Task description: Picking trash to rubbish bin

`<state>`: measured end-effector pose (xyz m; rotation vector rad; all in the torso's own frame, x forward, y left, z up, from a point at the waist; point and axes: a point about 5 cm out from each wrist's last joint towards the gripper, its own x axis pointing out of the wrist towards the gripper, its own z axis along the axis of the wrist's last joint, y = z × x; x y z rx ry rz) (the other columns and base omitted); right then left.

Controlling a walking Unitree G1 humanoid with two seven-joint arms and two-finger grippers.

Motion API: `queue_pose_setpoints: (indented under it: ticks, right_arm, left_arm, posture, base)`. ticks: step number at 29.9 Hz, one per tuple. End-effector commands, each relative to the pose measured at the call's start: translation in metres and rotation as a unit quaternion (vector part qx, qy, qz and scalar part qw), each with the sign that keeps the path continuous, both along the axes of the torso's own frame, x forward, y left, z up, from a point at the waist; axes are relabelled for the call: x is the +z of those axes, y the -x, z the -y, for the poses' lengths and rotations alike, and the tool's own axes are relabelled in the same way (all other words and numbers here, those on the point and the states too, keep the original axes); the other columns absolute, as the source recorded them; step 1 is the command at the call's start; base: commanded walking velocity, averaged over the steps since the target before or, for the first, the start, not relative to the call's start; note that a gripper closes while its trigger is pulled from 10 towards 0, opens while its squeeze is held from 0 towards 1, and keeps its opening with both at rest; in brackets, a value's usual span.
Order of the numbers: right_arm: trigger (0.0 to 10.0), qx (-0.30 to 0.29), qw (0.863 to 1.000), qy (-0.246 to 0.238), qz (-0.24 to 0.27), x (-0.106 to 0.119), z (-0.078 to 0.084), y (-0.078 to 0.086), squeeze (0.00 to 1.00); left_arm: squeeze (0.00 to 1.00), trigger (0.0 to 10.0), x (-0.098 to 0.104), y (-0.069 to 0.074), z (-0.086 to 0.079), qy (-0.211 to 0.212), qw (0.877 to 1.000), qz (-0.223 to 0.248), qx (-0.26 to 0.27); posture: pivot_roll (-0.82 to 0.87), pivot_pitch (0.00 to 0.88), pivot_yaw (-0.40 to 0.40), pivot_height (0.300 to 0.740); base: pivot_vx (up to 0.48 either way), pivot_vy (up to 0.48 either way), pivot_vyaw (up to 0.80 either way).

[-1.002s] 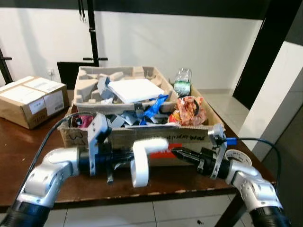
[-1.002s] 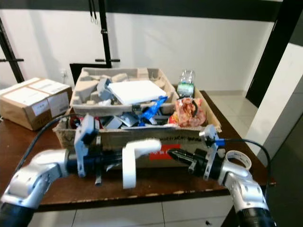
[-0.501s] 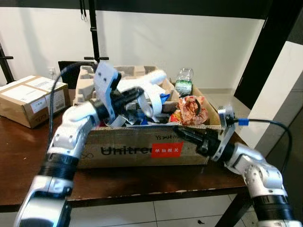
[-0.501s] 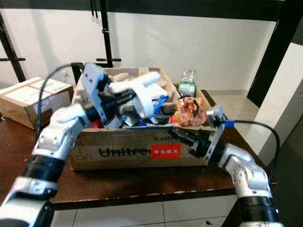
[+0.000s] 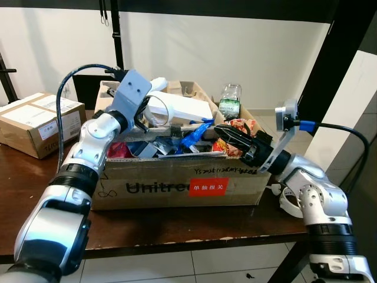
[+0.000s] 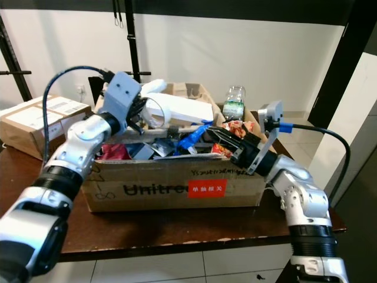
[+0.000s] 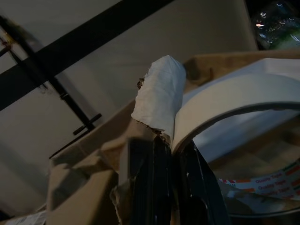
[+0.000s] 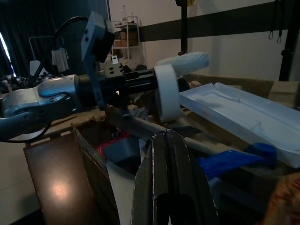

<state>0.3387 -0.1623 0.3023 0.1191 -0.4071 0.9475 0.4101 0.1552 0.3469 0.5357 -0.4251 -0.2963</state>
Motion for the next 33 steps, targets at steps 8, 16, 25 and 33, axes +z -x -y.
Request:
queue_pose_setpoints:
  ticks: [8,16,25,33]
  right_arm:
    - [10.0,0.010,0.996,0.088,-0.006,-0.006,-0.015,0.003,0.00]
    - [10.0,0.002,0.995,0.100,-0.008,-0.005,-0.016,0.002,0.00]
    - [10.0,-0.016,0.994,0.104,-0.012,-0.007,-0.014,-0.001,0.00]
    - [10.0,-0.028,0.994,0.102,-0.011,-0.006,-0.011,-0.002,0.00]
  left_arm:
    - [0.00,10.0,0.006,-0.004,0.010,0.022,1.000,-0.005,-0.021]
    - [1.00,10.0,0.008,-0.006,0.010,0.036,0.999,-0.004,-0.023]
    - [0.00,10.0,0.016,-0.006,0.002,0.055,0.998,0.009,-0.003]
    - [0.00,10.0,0.029,-0.004,-0.004,0.110,0.994,0.017,-0.009]
  posture:
    - [-0.07,0.120,-0.018,0.740]
    - [-0.07,0.121,-0.019,0.740]
    - [-0.07,0.121,-0.021,0.740]
    - [-0.07,0.121,-0.021,0.740]
  base:
    - [0.000,0.000,0.00]
    - [0.000,0.000,0.00]
    - [0.000,0.000,0.00]
    - [0.000,0.000,0.00]
